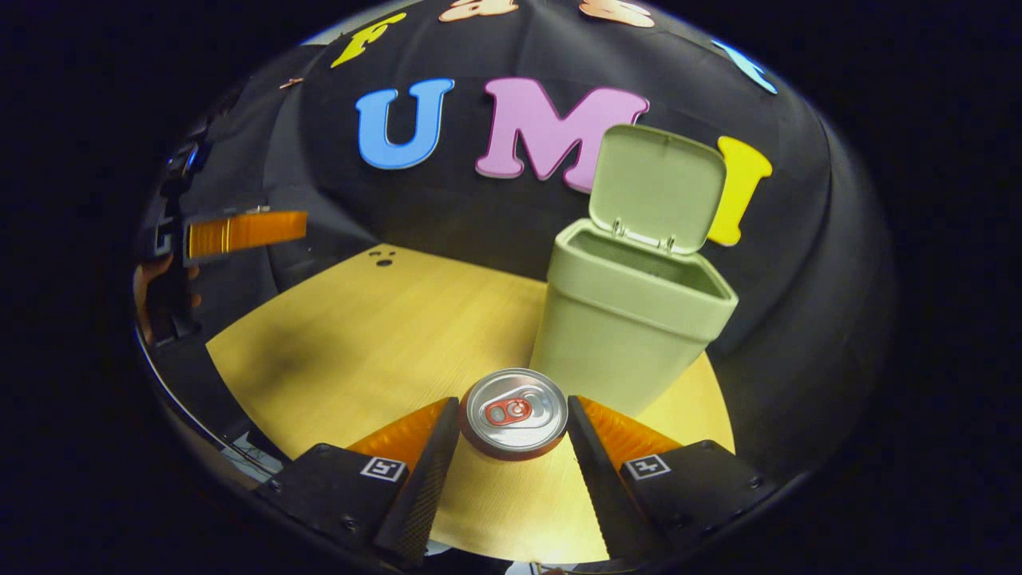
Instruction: Press the lid of the desktop garbage bin to open it, pick up the crumpled paper on the desktop and throw it into the bin, then pick up the pop can on the desktop and drop it into the bin, and finally close the garbage bin lid.
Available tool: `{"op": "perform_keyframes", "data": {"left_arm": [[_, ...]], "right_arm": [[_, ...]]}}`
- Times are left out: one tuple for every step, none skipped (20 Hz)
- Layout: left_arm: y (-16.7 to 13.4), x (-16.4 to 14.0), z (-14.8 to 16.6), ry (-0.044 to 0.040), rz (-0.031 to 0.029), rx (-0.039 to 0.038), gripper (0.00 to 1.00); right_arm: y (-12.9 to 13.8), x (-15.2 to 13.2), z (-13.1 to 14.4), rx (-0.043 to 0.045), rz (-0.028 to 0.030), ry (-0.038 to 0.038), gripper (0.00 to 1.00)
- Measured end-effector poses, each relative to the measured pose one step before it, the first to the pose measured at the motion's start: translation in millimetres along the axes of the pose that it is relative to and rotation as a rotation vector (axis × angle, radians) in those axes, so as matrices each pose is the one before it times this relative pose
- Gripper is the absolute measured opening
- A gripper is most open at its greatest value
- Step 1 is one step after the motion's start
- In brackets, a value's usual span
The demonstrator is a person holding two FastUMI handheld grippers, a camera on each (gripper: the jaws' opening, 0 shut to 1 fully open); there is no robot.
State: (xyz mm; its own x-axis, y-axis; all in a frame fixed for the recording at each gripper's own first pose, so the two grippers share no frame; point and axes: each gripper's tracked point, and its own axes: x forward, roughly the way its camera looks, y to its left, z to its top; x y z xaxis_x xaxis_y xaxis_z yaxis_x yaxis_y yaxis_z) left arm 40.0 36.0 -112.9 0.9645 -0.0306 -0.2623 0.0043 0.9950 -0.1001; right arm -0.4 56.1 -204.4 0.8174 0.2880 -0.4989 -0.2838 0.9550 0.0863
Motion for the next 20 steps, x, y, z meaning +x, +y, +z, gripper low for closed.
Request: {"op": "perform_keyframes", "data": {"left_arm": [[-2.99, 0.86, 0.96, -0.00005, -0.0024, -0.00319, 0.84], [-1.94, 1.04, 0.01, -0.00023, -0.00022, -0.00118, 0.84], [-2.54, 0.97, 1.05, -0.00184, -0.00064, -0.00027, 0.84], [-4.1, 0.37, 0.87, -0.00161, -0.00261, -0.00061, 0.84], [-3.13, 0.58, 2.31, -0.00362, -0.00271, 0.00026, 0.84], [-2.79, 1.36, -0.2, -0.00088, -0.00234, 0.0015, 0.84], [-3.07, 1.28, 0.68, -0.00118, -0.00056, 0.00231, 0.84], [-1.81, 0.96, 0.57, -0.00012, -0.00156, 0.0016, 0.84], [-0.88, 0.65, 0.43, -0.00061, 0.00056, 0.00191, 0.84], [-1.69, 0.31, 0.58, -0.00093, 0.00142, 0.00201, 0.84], [-2.15, 1.15, 0.48, 0.00063, -0.00033, 0.00061, 0.84], [-1.08, 0.34, -0.01, 0.00043, 0.00082, 0.00014, 0.84], [-1.47, 1.37, 0.6, 0.00096, 0.00247, 0.00096, 0.84], [-1.0, 0.88, -0.78, 0.00153, 0.00391, 0.00093, 0.84], [-1.23, 1.72, 0.84, 0.00135, 0.00283, -0.0002, 0.84], [-0.88, -0.06, -0.97, 0.00163, 0.00315, -0.00052, 0.84], [-1.03, 1.26, 0.95, 0.00068, 0.00343, -0.00016, 0.84], [-1.27, 0.9, -0.53, 0.00235, 0.00372, 0.00083, 0.84], [-1.97, 2.19, 0.56, 0.00094, 0.0035, 0.00175, 0.84], [-2.32, 1.88, 0.17, 0.00106, 0.00395, 0.00186, 0.84]], "right_arm": [[-6.28, -3.21, 17.89, -0.00063, -0.00841, -0.03611, 0.83], [-7.16, -2.76, 17.27, -0.00014, -0.01156, -0.03734, 0.83], [-6.94, -1.44, 17.54, 0.00189, -0.01024, -0.03573, 0.83], [-6.05, -1.02, 16.0, 0.00526, -0.00802, -0.03324, 0.83], [-6.21, -0.05, 13.96, 0.005, -0.00837, -0.02857, 0.83], [-7.65, -0.53, 13.74, 0.00584, -0.00753, -0.02846, 0.83], [-5.84, 0.97, 10.76, 0.0061, -0.00381, -0.01953, 0.83], [-8.23, 2.07, 9.53, 0.00438, -0.00928, -0.02001, 0.83], [-8.91, 1.85, 9.29, 0.00316, -0.01548, -0.02314, 0.83], [-8.69, 4.74, 8.68, 0.00312, -0.01156, -0.02066, 0.83], [-7.96, 3.39, 7.81, 0.00634, -0.01183, -0.01902, 0.83], [-7.69, 3.6, 6.49, 0.0036, -0.00988, -0.01379, 0.87], [-9.28, 4.98, 5.63, 0.00155, -0.0139, -0.01382, 0.83], [-8.67, 4.2, 3.34, 0.00046, -0.01259, -0.0099, 0.83], [-8.43, 4.43, 4.42, 0.00165, -0.01104, -0.00863, 0.83], [-7.41, 4.82, 3.09, 0.00096, -0.01168, -0.00892, 0.83], [-7.2, 4.95, 1.88, 0.00146, -0.00941, -0.00617, 0.83], [-7.26, 5.91, 0.84, 0.00268, -0.01211, -0.00442, 0.83], [-6.39, 5.35, -0.65, 0.00247, -0.00797, 0.00152, 0.83], [-5.87, 6.37, -3.8, 0.00106, -0.00942, 0.00555, 0.83]]}}
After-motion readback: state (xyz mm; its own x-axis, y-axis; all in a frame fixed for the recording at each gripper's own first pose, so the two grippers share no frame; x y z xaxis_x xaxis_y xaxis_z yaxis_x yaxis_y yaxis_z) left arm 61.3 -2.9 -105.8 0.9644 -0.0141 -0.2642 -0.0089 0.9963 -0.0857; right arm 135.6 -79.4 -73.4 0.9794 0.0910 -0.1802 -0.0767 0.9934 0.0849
